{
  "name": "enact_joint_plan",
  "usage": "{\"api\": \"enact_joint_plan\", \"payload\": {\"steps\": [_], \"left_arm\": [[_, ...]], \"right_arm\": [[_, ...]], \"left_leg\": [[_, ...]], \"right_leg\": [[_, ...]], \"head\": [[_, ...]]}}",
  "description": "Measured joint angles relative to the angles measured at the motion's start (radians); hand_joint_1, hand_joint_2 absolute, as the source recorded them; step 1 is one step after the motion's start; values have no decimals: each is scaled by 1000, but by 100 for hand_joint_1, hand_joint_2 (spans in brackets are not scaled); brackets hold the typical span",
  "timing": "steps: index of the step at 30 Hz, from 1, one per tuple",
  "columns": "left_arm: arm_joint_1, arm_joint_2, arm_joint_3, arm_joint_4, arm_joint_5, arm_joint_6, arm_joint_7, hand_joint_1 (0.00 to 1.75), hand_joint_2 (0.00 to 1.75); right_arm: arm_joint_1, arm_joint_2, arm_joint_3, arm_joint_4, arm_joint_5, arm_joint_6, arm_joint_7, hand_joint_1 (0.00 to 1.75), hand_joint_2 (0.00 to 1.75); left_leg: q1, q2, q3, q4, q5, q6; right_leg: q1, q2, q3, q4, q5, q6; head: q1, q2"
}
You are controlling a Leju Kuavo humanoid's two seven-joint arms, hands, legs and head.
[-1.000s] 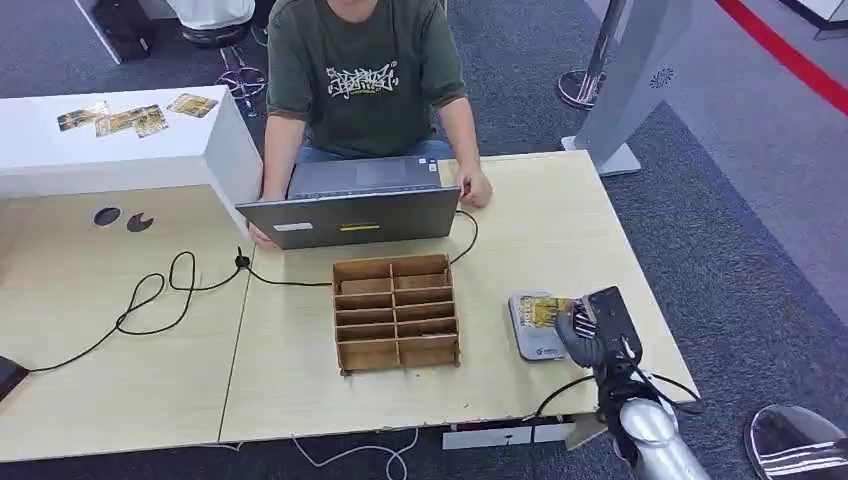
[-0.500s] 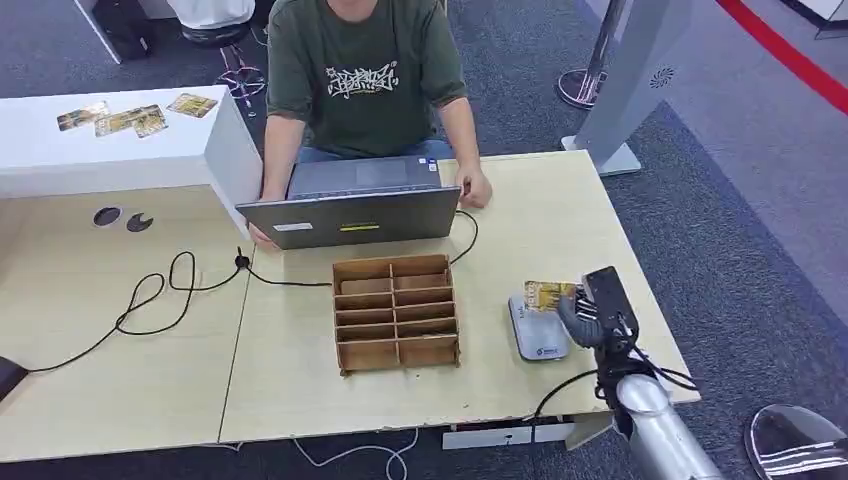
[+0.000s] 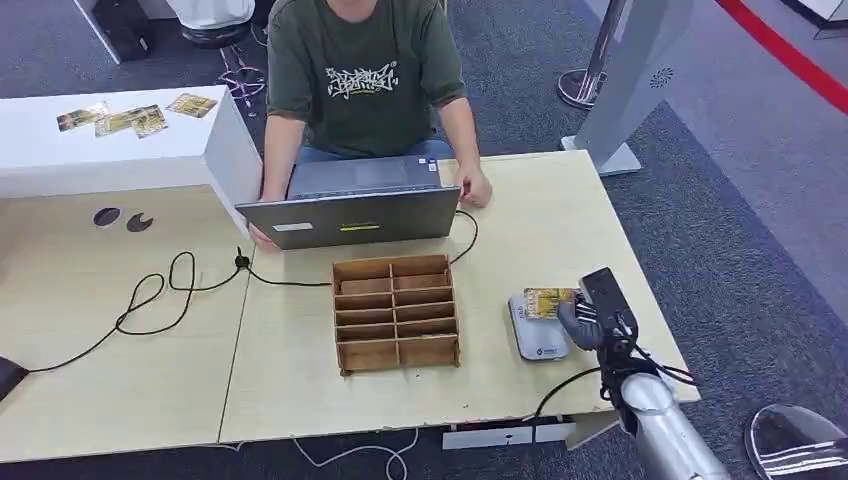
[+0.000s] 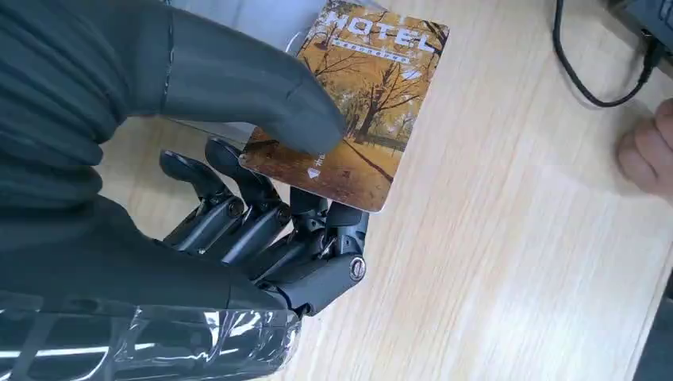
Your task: Pass the card to the sensor for recognition and then transmit it.
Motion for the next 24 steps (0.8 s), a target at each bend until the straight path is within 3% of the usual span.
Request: {"api": "enact_joint_plan", "payload": {"steps": [24], "left_arm": [[0, -1, 2, 0, -7, -5, 0, 0, 0]], "right_arm": [[35, -31, 19, -40, 18, 19, 21, 175, 175]], "left_leg": [[0, 0, 0, 0, 0, 0]], "right_leg": [[0, 0, 0, 0, 0, 0]], "head": [[0, 0]]}}
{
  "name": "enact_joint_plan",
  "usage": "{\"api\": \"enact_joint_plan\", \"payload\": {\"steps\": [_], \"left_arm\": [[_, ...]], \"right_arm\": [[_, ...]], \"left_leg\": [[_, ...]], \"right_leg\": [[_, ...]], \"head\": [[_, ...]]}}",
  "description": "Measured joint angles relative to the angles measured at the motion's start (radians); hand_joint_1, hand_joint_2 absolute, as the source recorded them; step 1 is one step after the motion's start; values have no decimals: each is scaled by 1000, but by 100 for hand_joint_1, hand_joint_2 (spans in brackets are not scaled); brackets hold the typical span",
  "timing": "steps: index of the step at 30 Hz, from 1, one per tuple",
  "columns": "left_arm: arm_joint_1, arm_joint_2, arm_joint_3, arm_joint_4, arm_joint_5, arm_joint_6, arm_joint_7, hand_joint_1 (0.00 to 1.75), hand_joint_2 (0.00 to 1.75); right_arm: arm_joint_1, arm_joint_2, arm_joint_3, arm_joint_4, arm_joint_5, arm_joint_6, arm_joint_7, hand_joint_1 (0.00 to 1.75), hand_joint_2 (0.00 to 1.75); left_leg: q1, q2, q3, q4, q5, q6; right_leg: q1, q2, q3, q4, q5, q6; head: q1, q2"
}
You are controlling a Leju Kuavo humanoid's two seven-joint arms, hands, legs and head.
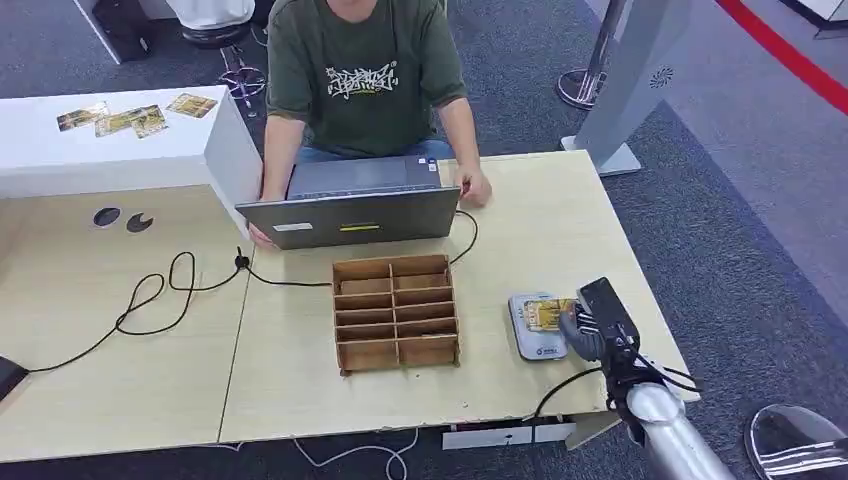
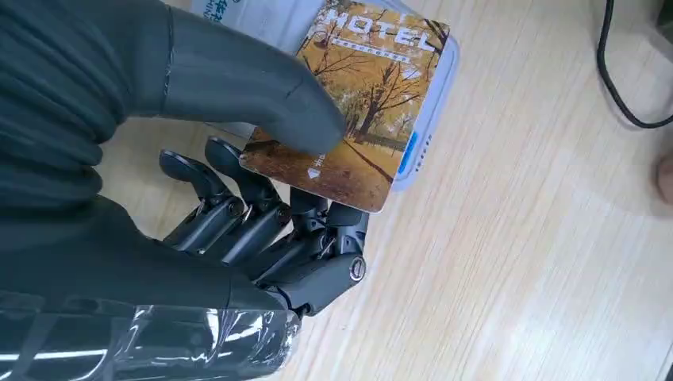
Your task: Pass the card to the sensor for recognition and then transmit it.
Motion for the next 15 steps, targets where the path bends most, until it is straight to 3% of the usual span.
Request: {"api": "enact_joint_plan", "payload": {"steps": [15], "left_arm": [[0, 0, 0, 0, -10, -3, 0, 0, 0]], "right_arm": [[-58, -21, 62, 31, 108, -2, 53, 175, 175]], "left_leg": [[0, 0, 0, 0, 0, 0]], "right_leg": [[0, 0, 0, 0, 0, 0]], "head": [[0, 0]]}}
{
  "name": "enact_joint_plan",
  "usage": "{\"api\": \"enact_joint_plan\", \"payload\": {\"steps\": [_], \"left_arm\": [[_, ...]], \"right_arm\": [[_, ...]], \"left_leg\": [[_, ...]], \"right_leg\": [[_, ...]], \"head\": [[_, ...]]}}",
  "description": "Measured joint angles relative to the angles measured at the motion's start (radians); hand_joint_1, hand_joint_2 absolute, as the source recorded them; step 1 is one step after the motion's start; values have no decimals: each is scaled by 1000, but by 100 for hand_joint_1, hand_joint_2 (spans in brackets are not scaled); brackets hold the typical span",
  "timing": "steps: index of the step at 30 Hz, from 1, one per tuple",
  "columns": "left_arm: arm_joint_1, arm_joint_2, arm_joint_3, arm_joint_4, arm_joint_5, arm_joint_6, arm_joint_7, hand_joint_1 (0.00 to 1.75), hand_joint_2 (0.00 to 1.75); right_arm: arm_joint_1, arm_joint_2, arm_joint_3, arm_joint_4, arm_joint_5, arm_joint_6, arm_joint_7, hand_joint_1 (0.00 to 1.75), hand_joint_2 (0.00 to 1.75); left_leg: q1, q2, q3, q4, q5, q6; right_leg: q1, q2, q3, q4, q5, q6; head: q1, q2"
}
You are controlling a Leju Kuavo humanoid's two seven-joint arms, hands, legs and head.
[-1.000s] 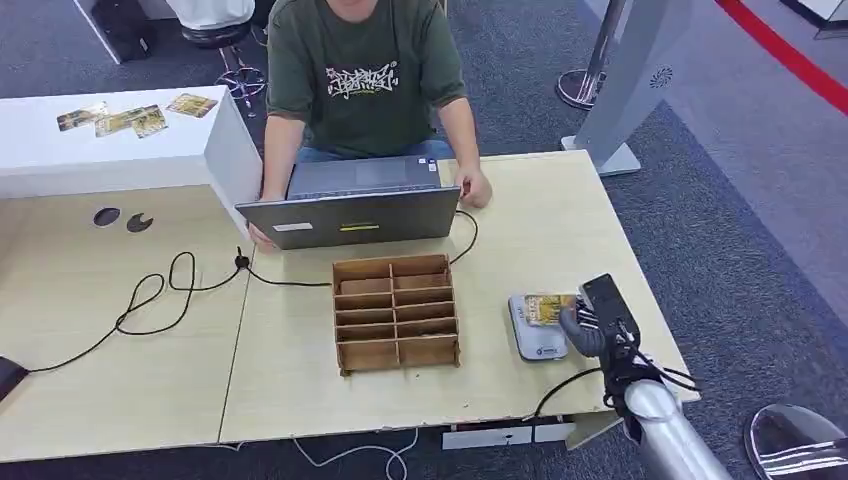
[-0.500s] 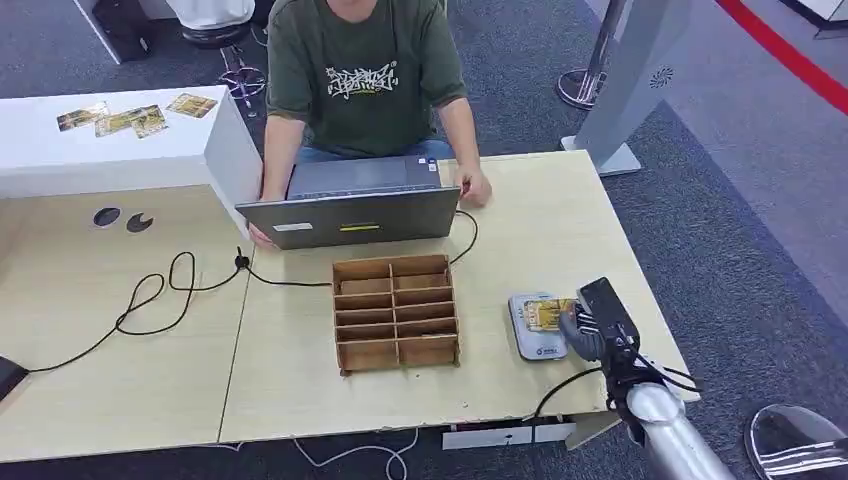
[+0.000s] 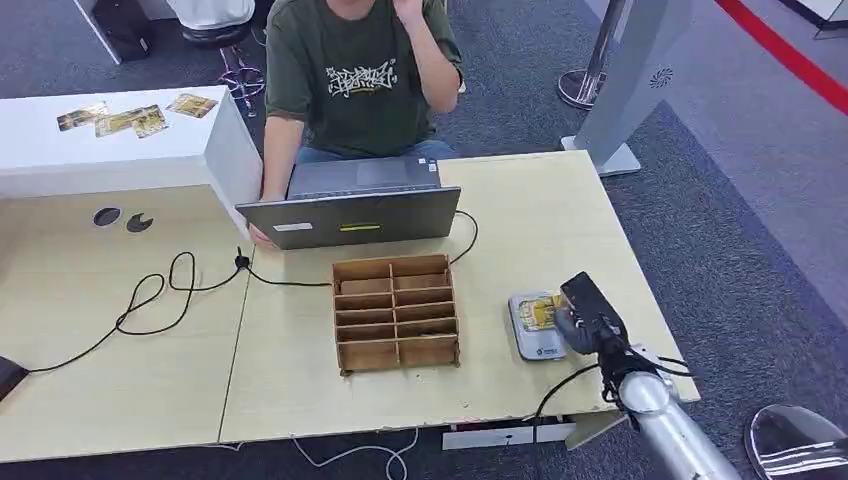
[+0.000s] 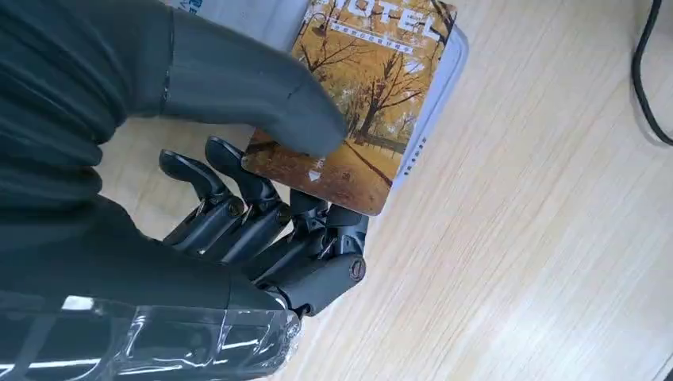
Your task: Pass the card to the sensor for recognition and then transmit it.
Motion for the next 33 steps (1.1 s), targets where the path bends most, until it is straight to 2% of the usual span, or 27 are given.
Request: {"api": "enact_joint_plan", "payload": {"steps": [13, 17, 27, 33], "left_arm": [[0, 2, 17, 0, -6, 0, 0, 0, 0], [0, 2, 18, 0, -6, 2, 0, 0, 0], [0, 2, 18, 0, -9, 2, 1, 0, 0], [0, 2, 26, 0, -12, 3, 2, 0, 0]], "right_arm": [[-40, -18, 61, 22, 15, 19, 3, 175, 175], [-46, -21, 72, 22, 45, -4, 26, 175, 175], [-59, -26, 93, 24, 51, 5, 31, 175, 175], [-80, -31, 111, 43, 73, 2, 66, 175, 175]], "left_leg": [[0, 0, 0, 0, 0, 0], [0, 0, 0, 0, 0, 0], [0, 0, 0, 0, 0, 0], [0, 0, 0, 0, 0, 0]], "right_leg": [[0, 0, 0, 0, 0, 0], [0, 0, 0, 0, 0, 0], [0, 0, 0, 0, 0, 0], [0, 0, 0, 0, 0, 0]], "head": [[0, 0], [0, 0], [0, 0], [0, 0]]}}
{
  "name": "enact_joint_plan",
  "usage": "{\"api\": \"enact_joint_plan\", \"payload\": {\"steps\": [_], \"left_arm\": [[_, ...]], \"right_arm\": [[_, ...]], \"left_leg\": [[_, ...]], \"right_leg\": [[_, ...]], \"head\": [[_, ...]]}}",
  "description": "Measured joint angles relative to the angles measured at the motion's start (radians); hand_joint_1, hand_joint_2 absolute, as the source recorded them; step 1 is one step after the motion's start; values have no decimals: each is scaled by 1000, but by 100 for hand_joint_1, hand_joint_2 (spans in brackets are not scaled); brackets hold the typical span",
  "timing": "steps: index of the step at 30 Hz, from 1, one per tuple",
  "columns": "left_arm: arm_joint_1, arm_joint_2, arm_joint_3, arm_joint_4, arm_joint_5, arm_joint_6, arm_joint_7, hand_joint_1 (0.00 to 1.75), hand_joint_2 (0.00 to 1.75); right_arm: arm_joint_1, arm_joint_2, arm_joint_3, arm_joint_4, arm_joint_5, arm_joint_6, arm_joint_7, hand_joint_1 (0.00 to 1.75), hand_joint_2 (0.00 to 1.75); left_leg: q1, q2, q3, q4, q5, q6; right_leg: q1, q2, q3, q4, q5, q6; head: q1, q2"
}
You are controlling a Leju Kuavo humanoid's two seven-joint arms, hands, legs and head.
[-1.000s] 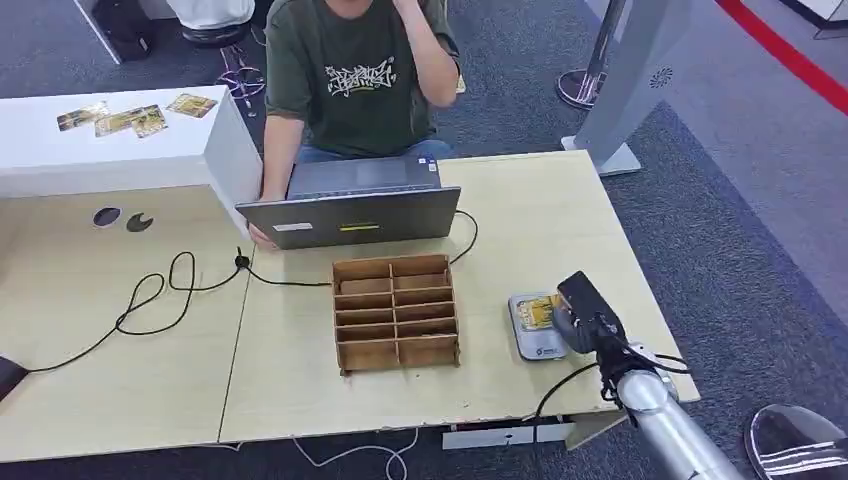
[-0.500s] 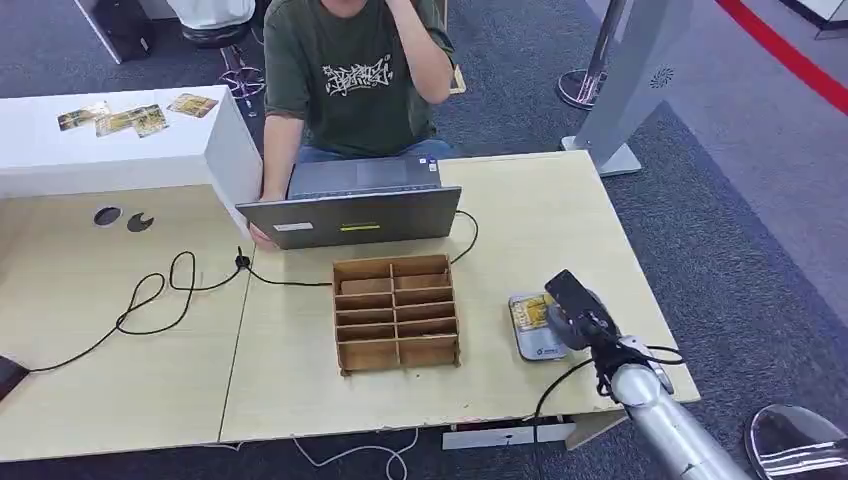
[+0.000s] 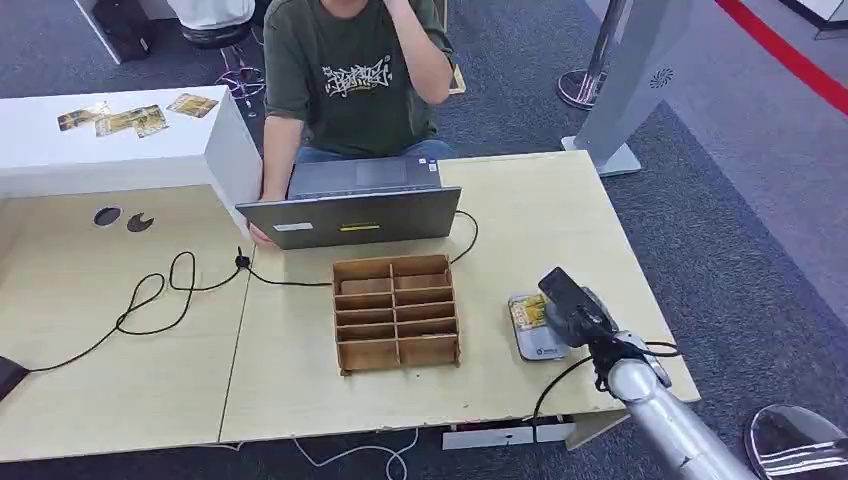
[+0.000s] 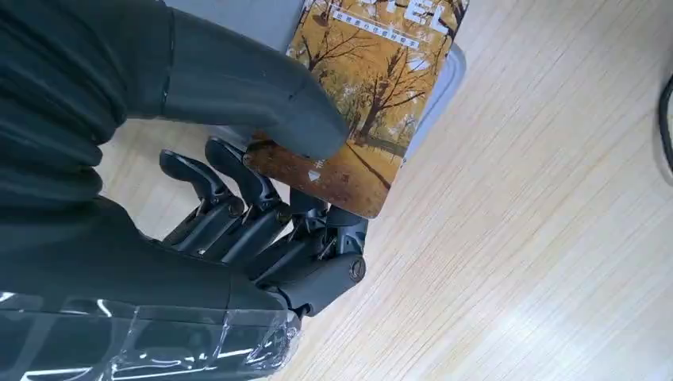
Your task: Pass the card to the sensor for recognition and then transmit it.
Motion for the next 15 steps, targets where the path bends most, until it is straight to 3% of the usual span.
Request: {"api": "enact_joint_plan", "payload": {"steps": [15], "left_arm": [[0, 3, 6, 0, -4, 5, 5, 0, 0]], "right_arm": [[-31, -6, 23, 37, 25, 11, 17, 175, 175]], "left_leg": [[0, 0, 1, 0, 0, 0]], "right_leg": [[0, 0, 1, 0, 0, 0]], "head": [[0, 0]]}}
